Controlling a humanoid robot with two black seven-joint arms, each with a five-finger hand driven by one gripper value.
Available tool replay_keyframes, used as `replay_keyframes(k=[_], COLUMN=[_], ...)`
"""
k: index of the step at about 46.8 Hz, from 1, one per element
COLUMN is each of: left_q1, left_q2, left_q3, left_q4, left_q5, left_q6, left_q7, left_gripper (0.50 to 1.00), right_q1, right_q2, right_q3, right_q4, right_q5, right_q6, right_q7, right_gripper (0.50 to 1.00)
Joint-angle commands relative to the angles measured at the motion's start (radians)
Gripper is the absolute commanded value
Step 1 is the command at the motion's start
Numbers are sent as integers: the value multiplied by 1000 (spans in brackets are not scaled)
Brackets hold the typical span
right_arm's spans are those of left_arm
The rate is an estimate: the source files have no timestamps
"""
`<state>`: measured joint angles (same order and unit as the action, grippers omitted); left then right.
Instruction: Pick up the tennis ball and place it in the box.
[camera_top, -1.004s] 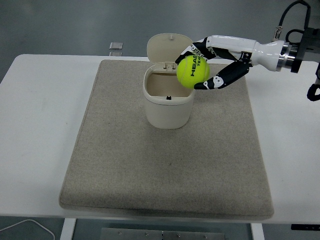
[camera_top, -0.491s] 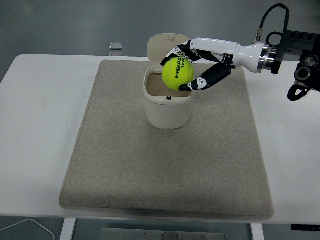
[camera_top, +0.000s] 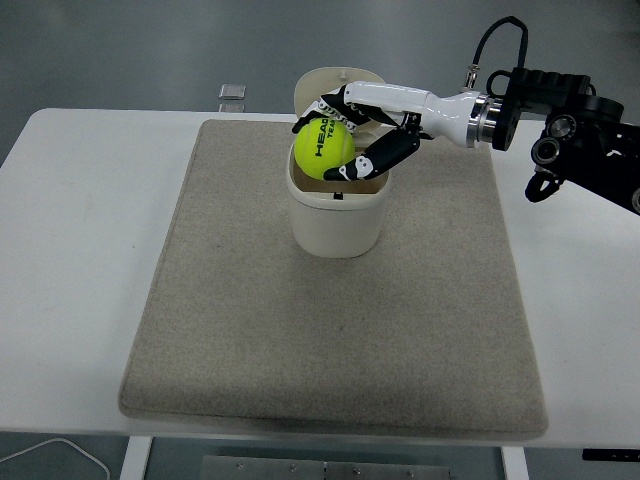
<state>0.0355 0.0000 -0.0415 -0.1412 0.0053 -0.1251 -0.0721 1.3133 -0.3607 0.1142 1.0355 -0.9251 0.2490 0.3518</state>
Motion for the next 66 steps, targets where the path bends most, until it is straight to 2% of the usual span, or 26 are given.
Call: replay_keyframes(k=[1,14,21,27,44,50,54,66], left_q1=[0,0,0,0,0,0,0,0], left_q2=[0,0,0,0,0,0,0,0], left_q3=[0,0,0,0,0,0,0,0], left_q4=[0,0,0,0,0,0,0,0], left_q5=[-1,-1,-1,1,-1,-1,-1,-1], left_q6=[1,-1,-1,-1,1,-1,-1,-1], left_q7=[0,0,0,0,0,0,0,0], left_gripper=[996,996,996,996,996,996,996,996], right_q1=[-2,-2,-2,-2,0,0,0,0], right_q2=[-3,-34,-34,-34,-41,-41,-41,-41], right_q3=[-19,-27,-27,-27,-27,-27,-27,-27], right_q4=[-2,0,-2,0,-2,-2,-2,-5], right_q5=[-6,-8,-9,-9,-9,-9,-9,-9], right_q6=[-5,-5,-5,-4,-4,-2,-2,-2], right_q7=[-4,-4,-4,-4,-4,-4,-4,-4], right_gripper=[500,506,590,721,858,864,895,897])
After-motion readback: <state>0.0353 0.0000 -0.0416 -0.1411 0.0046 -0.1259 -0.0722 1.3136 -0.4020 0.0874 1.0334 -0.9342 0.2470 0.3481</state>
